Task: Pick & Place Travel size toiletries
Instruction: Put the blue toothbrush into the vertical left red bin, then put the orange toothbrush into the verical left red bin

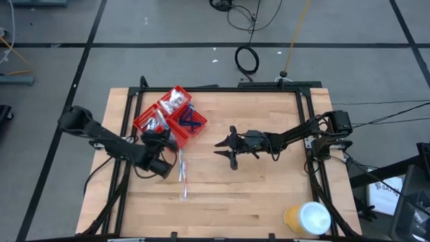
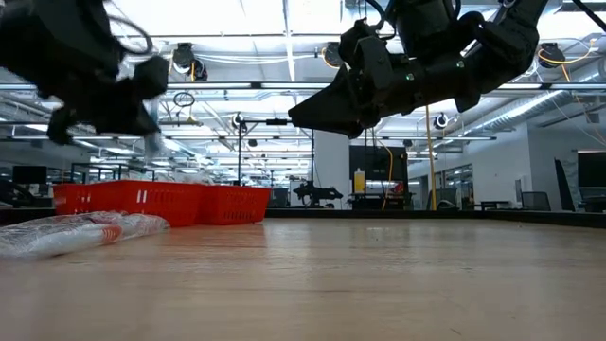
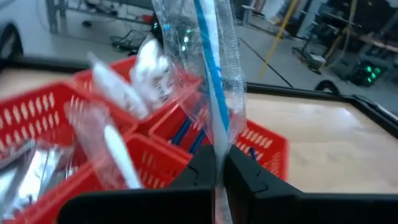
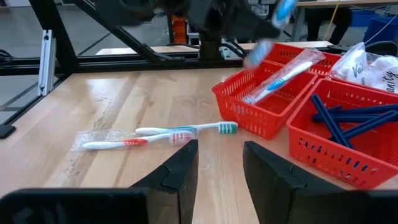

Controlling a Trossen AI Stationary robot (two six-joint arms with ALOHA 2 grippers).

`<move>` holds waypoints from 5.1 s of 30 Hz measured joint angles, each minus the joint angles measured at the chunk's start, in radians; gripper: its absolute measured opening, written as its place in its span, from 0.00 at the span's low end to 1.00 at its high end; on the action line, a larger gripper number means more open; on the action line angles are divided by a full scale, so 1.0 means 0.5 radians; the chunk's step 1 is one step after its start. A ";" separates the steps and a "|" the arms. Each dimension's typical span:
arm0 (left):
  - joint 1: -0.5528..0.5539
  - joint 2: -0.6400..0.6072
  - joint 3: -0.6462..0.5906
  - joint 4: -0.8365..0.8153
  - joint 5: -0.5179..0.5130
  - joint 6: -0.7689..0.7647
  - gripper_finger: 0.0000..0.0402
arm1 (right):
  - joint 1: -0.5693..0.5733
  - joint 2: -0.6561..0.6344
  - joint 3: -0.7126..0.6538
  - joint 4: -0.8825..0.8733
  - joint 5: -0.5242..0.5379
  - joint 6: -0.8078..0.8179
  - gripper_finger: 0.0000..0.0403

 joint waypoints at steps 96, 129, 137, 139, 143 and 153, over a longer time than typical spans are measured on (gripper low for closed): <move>0.454 -0.234 -0.039 1.313 1.588 1.651 0.68 | 0.000 0.001 0.000 -0.015 0.003 0.000 0.29; 0.038 0.865 0.807 0.105 2.303 0.992 0.68 | 0.001 0.002 0.000 -0.013 0.005 -0.016 0.29; 0.066 0.862 0.807 0.087 2.355 1.024 0.68 | 0.001 0.002 0.000 -0.014 0.005 -0.016 0.29; 0.086 0.838 0.806 0.073 2.377 1.004 0.68 | 0.001 0.002 0.000 -0.013 0.005 -0.015 0.29; 0.092 0.742 0.806 0.067 2.268 0.925 0.68 | 0.001 0.002 0.000 -0.014 0.005 -0.015 0.29; 0.043 0.775 0.806 0.235 2.241 0.856 0.68 | 0.001 0.002 0.000 -0.013 0.005 -0.014 0.29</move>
